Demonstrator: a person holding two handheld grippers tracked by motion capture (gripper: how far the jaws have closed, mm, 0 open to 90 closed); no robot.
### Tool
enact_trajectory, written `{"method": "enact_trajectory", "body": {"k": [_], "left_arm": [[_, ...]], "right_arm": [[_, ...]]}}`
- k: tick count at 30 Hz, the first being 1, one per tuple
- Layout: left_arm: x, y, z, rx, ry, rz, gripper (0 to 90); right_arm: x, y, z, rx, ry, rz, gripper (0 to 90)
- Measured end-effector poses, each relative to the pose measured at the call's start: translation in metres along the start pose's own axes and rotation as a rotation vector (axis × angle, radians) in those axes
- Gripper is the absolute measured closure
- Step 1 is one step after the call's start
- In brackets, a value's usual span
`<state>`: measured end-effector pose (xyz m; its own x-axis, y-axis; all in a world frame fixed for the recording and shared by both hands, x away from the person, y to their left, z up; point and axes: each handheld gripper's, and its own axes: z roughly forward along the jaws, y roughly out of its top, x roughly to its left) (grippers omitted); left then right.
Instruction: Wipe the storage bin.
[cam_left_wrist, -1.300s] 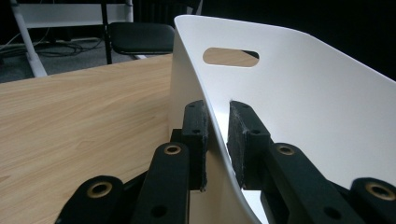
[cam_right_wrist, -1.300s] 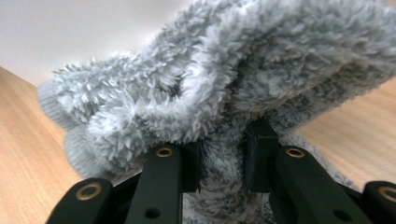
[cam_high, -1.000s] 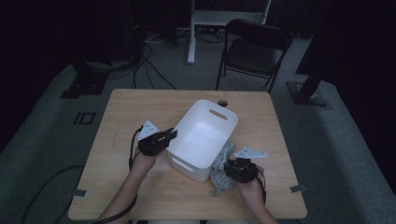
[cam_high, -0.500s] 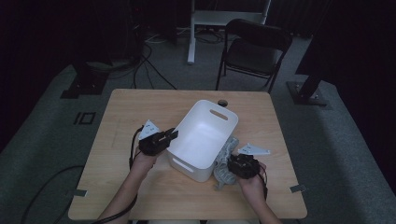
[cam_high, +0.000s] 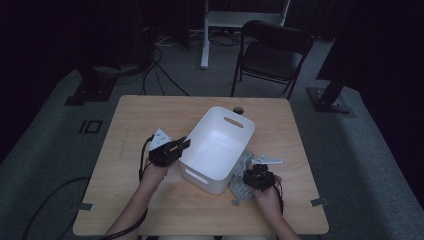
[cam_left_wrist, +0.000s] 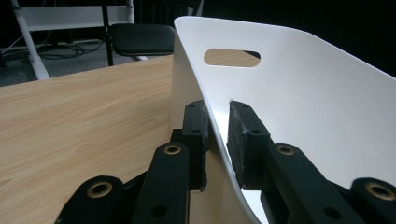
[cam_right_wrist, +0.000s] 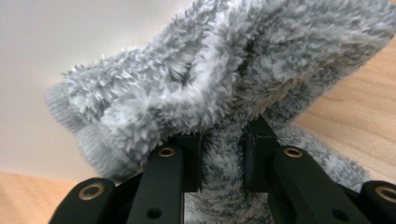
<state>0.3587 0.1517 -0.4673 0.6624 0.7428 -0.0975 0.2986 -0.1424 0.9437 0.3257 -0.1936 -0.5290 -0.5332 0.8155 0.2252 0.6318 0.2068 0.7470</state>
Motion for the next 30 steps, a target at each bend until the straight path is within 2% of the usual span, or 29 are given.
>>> {"method": "enact_trajectory", "body": {"k": [2, 7, 10, 13, 21, 30], "left_arm": [[0.000, -0.001, 0.000, -0.007, -0.003, -0.016, 77.2], [-0.002, 0.000, 0.001, 0.003, 0.000, 0.000, 77.9], [-0.001, 0.000, 0.001, -0.003, -0.005, -0.008, 78.0], [-0.001, 0.000, 0.001, 0.000, -0.015, -0.003, 78.1], [-0.001, 0.000, 0.002, -0.004, -0.028, 0.003, 79.1], [-0.002, 0.001, 0.002, -0.002, -0.026, 0.009, 78.9]], "right_arm": [[0.001, 0.005, -0.011, -0.047, 0.013, -0.001, 73.3], [0.007, 0.024, -0.046, -0.180, 0.061, -0.015, 73.1], [0.008, 0.033, -0.053, -0.209, 0.046, -0.042, 72.9], [0.004, 0.035, -0.051, -0.220, 0.046, -0.018, 72.9], [0.000, 0.025, -0.032, -0.161, 0.004, -0.008, 73.2], [-0.015, 0.010, -0.003, -0.065, -0.041, 0.027, 73.3]]}}
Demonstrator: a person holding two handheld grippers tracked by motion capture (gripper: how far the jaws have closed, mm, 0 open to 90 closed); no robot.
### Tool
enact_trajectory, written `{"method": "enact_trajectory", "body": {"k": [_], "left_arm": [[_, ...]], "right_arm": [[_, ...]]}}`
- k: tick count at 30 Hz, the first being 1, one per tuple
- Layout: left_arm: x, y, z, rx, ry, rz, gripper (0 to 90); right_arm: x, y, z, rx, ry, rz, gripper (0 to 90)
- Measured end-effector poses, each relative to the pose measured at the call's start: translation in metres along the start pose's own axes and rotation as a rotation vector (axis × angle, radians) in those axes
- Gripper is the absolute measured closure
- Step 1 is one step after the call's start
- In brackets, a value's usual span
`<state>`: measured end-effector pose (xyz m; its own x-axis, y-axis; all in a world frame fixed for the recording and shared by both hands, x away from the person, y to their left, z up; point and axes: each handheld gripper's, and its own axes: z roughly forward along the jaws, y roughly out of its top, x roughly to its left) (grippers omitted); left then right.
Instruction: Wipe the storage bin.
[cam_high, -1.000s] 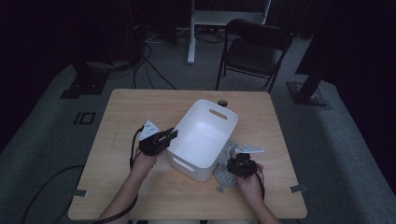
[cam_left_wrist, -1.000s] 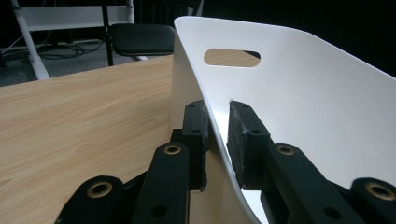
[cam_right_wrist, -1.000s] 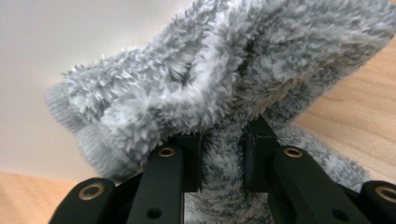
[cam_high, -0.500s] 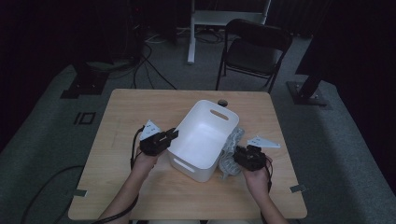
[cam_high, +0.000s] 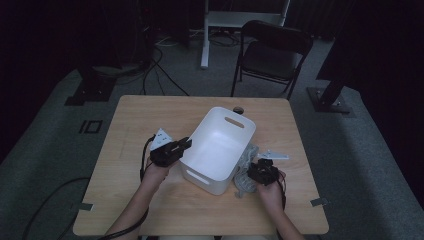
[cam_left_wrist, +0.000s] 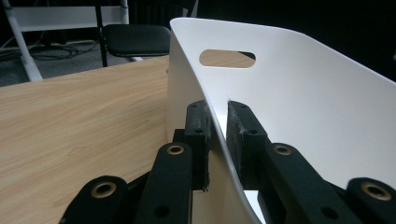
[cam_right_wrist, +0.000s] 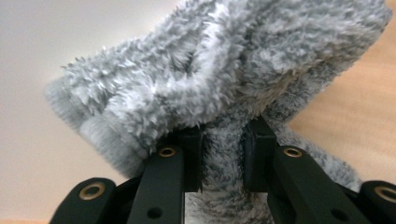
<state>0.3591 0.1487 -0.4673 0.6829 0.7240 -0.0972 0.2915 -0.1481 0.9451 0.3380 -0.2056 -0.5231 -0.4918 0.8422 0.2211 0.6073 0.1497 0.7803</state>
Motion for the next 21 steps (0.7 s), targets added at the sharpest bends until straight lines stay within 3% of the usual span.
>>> {"method": "enact_trajectory", "body": {"k": [2, 5, 10, 16, 21], "left_arm": [[0.000, 0.000, 0.000, 0.001, 0.001, 0.000, 78.8], [0.000, 0.001, 0.000, 0.010, 0.015, 0.008, 78.9], [0.000, 0.001, 0.000, 0.008, 0.023, 0.010, 78.8], [0.000, 0.002, 0.001, 0.012, 0.022, 0.002, 78.9], [0.001, 0.003, 0.002, 0.019, 0.003, 0.013, 78.9]], "right_arm": [[-0.004, -0.005, 0.009, 0.036, -0.005, 0.014, 73.2], [-0.007, -0.009, 0.014, 0.037, 0.011, 0.056, 73.2], [-0.004, -0.003, 0.006, 0.036, 0.005, 0.031, 73.7], [0.003, 0.022, -0.031, -0.117, 0.054, 0.012, 73.5], [0.008, 0.034, -0.043, -0.182, 0.062, 0.018, 73.3]]}}
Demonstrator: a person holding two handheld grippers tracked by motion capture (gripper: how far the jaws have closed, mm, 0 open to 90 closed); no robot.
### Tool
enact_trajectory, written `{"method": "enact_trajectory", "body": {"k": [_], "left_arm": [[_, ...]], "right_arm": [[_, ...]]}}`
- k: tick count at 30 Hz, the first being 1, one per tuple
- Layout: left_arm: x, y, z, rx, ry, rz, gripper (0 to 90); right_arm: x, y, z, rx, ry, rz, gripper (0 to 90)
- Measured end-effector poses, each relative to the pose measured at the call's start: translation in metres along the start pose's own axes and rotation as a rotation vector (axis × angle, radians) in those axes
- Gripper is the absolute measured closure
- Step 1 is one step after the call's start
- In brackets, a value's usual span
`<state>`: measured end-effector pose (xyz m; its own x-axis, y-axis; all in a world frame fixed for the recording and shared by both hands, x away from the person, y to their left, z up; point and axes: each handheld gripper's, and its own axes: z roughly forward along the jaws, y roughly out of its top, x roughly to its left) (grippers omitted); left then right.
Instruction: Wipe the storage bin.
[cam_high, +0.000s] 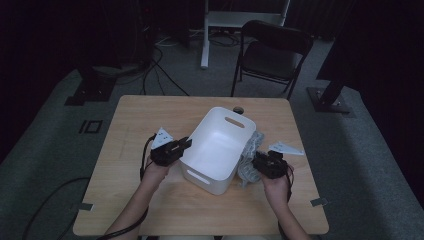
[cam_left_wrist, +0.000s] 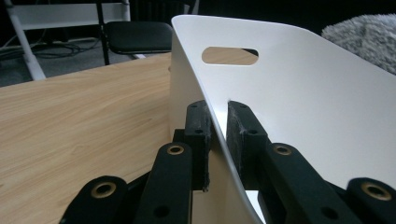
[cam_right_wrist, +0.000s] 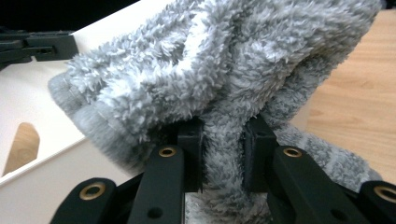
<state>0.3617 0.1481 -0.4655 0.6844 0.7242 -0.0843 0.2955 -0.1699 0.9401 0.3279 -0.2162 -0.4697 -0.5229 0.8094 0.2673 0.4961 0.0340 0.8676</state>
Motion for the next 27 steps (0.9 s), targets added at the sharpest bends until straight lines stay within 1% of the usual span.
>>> {"method": "enact_trajectory", "body": {"k": [1, 3, 5, 6, 7, 8, 13, 15, 18, 19, 20, 21, 24, 26, 27], "left_arm": [[0.000, 0.000, 0.000, -0.001, -0.006, -0.001, 78.8], [0.000, 0.000, 0.001, 0.001, -0.013, 0.012, 78.5], [0.001, 0.001, 0.001, -0.002, -0.021, 0.008, 78.5], [0.002, 0.000, 0.001, -0.007, -0.026, -0.002, 78.5], [0.002, 0.000, 0.001, -0.010, -0.027, -0.003, 78.4], [0.002, 0.000, 0.001, -0.012, -0.026, -0.004, 78.5], [0.000, 0.000, 0.002, -0.005, -0.013, 0.009, 78.6], [0.000, 0.001, 0.002, -0.005, -0.009, 0.010, 78.6], [-0.001, 0.001, 0.002, -0.004, -0.008, 0.011, 78.6], [-0.001, 0.001, 0.002, -0.004, -0.009, 0.011, 78.6], [-0.001, 0.001, 0.002, -0.004, -0.010, 0.011, 78.6], [-0.001, 0.001, 0.002, -0.003, -0.009, 0.013, 78.5], [0.000, 0.001, 0.002, -0.002, -0.007, 0.010, 78.5], [0.000, 0.001, 0.002, 0.000, -0.008, 0.011, 78.5], [0.000, 0.002, 0.002, 0.003, -0.008, 0.015, 78.5]], "right_arm": [[0.000, 0.000, 0.001, -0.014, -0.009, 0.002, 73.3], [-0.002, -0.001, 0.005, -0.008, -0.014, -0.003, 73.1], [-0.005, -0.002, 0.009, 0.014, -0.034, -0.009, 73.1], [-0.006, -0.002, 0.010, 0.021, -0.035, -0.001, 73.1], [-0.009, -0.004, 0.012, 0.035, -0.041, 0.013, 73.1], [-0.010, -0.006, 0.015, 0.044, -0.048, 0.014, 73.1], [-0.016, -0.015, 0.025, 0.085, -0.077, 0.015, 73.3], [-0.019, -0.018, 0.029, 0.104, -0.091, 0.006, 73.4], [-0.024, -0.026, 0.037, 0.144, -0.102, 0.018, 73.6], [-0.027, -0.031, 0.042, 0.168, -0.101, 0.032, 73.6], [-0.028, -0.034, 0.044, 0.182, -0.097, 0.047, 73.7], [-0.032, -0.038, 0.048, 0.203, -0.085, 0.073, 73.7], [-0.036, -0.039, 0.049, 0.212, -0.062, 0.098, 73.7], [-0.033, -0.036, 0.047, 0.207, -0.069, 0.061, 73.9], [-0.033, -0.034, 0.045, 0.199, -0.065, 0.053, 73.9]]}}
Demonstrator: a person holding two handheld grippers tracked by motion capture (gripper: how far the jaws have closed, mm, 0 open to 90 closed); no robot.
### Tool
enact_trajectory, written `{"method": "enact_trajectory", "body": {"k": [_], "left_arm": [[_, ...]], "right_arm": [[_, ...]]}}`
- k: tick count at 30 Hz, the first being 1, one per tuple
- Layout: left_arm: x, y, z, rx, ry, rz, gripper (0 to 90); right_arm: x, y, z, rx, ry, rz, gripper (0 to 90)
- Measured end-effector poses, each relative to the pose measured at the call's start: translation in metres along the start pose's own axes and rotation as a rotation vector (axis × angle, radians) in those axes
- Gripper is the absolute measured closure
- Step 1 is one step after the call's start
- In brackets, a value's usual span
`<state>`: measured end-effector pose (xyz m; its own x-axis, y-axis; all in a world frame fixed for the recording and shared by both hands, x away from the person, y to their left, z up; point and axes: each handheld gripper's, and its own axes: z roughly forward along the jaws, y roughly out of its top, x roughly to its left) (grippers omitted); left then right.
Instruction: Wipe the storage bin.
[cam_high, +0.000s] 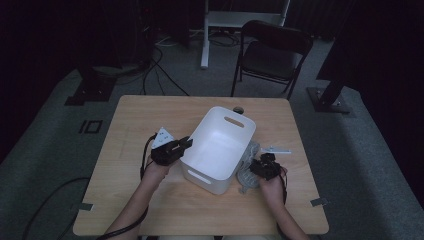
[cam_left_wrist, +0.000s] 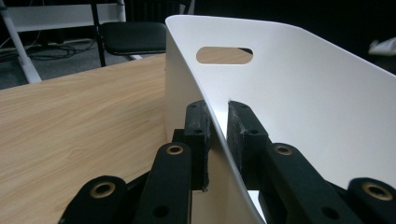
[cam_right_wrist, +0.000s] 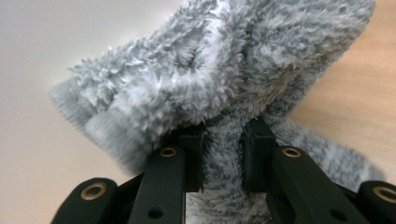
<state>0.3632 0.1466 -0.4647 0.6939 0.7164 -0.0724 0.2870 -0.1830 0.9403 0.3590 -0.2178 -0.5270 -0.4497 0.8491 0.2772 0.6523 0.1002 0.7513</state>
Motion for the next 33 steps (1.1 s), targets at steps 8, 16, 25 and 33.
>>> {"method": "enact_trajectory", "body": {"k": [8, 16, 25, 33], "left_arm": [[-0.001, 0.001, 0.003, 0.006, -0.024, 0.012, 78.6], [-0.001, 0.002, 0.003, 0.009, -0.033, 0.019, 78.5], [-0.002, 0.002, 0.004, 0.011, -0.028, 0.024, 78.4], [-0.001, 0.002, 0.004, 0.009, -0.027, 0.020, 78.1]], "right_arm": [[-0.002, 0.036, -0.044, -0.204, 0.034, -0.021, 73.6], [-0.009, 0.033, -0.026, -0.161, -0.008, -0.009, 74.0], [-0.016, 0.023, -0.008, -0.101, -0.033, 0.003, 74.3], [-0.023, 0.014, 0.010, -0.043, -0.046, 0.022, 74.4]]}}
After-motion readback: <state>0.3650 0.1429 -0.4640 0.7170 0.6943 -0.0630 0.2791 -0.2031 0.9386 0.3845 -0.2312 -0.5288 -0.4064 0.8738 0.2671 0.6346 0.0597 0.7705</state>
